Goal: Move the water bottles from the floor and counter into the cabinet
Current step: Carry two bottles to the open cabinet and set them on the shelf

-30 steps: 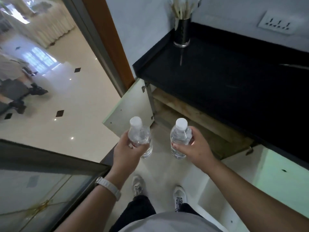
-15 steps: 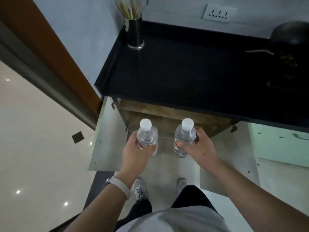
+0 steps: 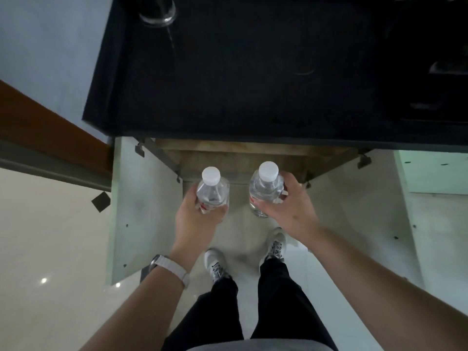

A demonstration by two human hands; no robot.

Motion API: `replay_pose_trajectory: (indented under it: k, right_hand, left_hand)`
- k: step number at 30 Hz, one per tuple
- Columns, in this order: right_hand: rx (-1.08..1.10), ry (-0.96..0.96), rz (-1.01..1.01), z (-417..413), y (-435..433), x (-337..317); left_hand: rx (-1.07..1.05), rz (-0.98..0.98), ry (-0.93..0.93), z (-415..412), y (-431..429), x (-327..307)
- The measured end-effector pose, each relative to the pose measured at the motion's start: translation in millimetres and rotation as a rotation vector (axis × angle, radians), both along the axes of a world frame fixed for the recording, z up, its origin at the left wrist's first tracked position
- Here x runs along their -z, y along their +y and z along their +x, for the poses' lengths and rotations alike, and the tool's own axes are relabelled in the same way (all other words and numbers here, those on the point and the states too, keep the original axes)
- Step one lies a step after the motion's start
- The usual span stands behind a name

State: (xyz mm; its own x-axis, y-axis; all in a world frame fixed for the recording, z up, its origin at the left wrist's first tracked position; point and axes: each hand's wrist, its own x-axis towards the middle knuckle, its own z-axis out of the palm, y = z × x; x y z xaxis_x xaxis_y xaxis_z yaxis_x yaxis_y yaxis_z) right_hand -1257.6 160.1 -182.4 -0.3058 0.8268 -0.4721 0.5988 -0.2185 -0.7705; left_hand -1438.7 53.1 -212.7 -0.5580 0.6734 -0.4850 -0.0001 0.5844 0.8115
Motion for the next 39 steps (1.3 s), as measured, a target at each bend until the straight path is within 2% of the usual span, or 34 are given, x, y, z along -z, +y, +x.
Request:
replay_pose_trajectory:
  k: [11, 18, 24, 31, 39]
  right_hand:
    - [0.007, 0.094, 0.0, 10.1, 48.6, 142.3]
    - [0.039, 0.171, 0.086, 10.7, 80.2, 245.5]
    - [0.017, 0.257, 0.189, 12.8, 98.2, 311.3]
    - [0.034, 0.398, 0.286, 14.2, 110.7, 322.0]
    - [-0.01, 0.442, 0.354, -4.3, 135.0, 290.4]
  left_hand:
    - [-0.023, 0.046, 0.022, 6.2, 58.4, 135.9]
    - [0.06, 0.075, 0.141, 6.2, 101.1, 229.2]
    - [0.113, 0.223, 0.185, -3.2, 124.2, 278.1]
    - [0.101, 0.365, 0.225, -13.0, 143.1, 283.3]
    - [0.091, 0.474, 0.226, -31.2, 167.3, 259.0]
